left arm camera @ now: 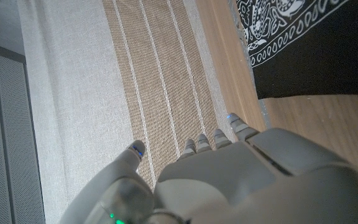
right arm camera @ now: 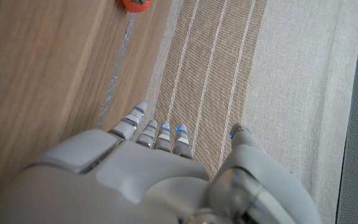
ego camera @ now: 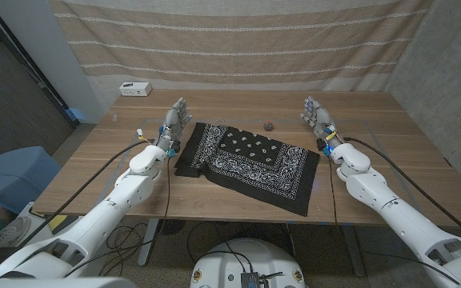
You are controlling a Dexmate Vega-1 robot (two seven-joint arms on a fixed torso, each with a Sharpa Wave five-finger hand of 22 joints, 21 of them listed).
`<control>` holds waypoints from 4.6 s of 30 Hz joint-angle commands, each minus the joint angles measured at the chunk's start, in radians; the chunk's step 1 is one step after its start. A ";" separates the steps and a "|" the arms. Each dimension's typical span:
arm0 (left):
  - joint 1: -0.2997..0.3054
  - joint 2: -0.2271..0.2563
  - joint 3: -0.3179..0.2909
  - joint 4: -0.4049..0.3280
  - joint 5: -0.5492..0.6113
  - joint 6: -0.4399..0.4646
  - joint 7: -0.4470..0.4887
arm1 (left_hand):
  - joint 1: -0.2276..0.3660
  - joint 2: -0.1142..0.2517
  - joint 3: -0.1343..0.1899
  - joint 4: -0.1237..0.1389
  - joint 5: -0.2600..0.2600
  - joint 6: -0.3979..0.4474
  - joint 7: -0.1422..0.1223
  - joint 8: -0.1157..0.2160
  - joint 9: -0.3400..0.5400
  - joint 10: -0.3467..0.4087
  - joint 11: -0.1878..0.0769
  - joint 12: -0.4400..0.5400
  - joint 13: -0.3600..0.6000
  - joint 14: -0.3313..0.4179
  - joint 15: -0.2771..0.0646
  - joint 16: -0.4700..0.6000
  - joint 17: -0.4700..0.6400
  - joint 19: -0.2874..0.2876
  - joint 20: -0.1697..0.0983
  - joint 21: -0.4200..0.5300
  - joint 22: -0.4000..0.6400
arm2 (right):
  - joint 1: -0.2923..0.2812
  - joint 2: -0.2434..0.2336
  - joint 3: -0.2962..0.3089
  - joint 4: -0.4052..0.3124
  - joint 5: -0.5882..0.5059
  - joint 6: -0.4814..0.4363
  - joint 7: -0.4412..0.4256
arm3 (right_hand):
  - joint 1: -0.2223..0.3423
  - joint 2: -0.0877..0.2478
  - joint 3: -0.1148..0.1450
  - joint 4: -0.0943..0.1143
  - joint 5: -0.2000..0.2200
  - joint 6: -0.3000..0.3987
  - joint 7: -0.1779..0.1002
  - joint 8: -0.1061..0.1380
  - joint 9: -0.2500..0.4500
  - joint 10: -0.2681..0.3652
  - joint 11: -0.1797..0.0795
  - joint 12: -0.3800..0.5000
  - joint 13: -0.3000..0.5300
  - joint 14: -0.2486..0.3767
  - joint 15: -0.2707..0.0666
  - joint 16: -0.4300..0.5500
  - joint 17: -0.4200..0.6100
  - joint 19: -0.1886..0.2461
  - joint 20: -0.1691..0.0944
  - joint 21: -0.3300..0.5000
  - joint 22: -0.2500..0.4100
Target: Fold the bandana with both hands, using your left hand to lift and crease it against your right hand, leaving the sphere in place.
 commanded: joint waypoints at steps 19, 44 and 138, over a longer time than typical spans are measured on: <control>-0.099 0.176 0.118 -0.182 0.277 0.332 0.110 | 0.247 0.044 0.072 -0.253 -0.064 0.182 0.001 0.031 0.006 0.229 0.032 0.044 0.009 0.224 0.081 0.016 0.003 0.123 0.088 0.023 0.009 | -0.158 -0.182 -0.036 -0.347 -0.265 -0.183 -0.236 | 0.118 0.034 0.068 -0.096 -0.016 0.102 0.015 0.019 0.006 0.105 0.024 0.018 0.006 0.105 0.034 0.025 0.006 0.049 0.032 0.021 0.005; -0.235 0.230 0.256 -0.264 0.537 0.594 0.089 | 0.423 0.027 0.055 -0.346 -0.066 0.409 0.013 0.044 0.010 0.419 0.028 0.064 0.014 0.430 0.013 0.040 0.010 0.233 0.064 0.063 0.016 | -0.352 -0.326 -0.022 -0.723 -0.490 -0.520 -0.439 | 0.207 0.080 0.151 -0.108 -0.005 0.242 0.014 0.037 0.009 0.231 0.009 0.032 0.009 0.213 -0.006 0.056 0.022 0.110 0.022 0.034 0.008; -0.607 -0.018 0.904 -0.037 1.462 1.168 -0.254 | 0.854 -0.017 -0.132 -0.330 -0.065 0.984 -0.032 0.099 0.019 1.011 -0.098 0.142 0.026 0.801 -0.161 0.108 0.017 0.412 -0.021 0.133 0.016 | -0.646 -0.410 -0.087 -0.962 -0.834 -0.710 -0.526 | 0.254 0.054 0.219 -0.091 -0.028 0.942 0.090 0.110 0.005 0.823 0.085 0.129 0.011 0.694 -0.070 0.224 0.067 0.364 0.048 0.102 0.021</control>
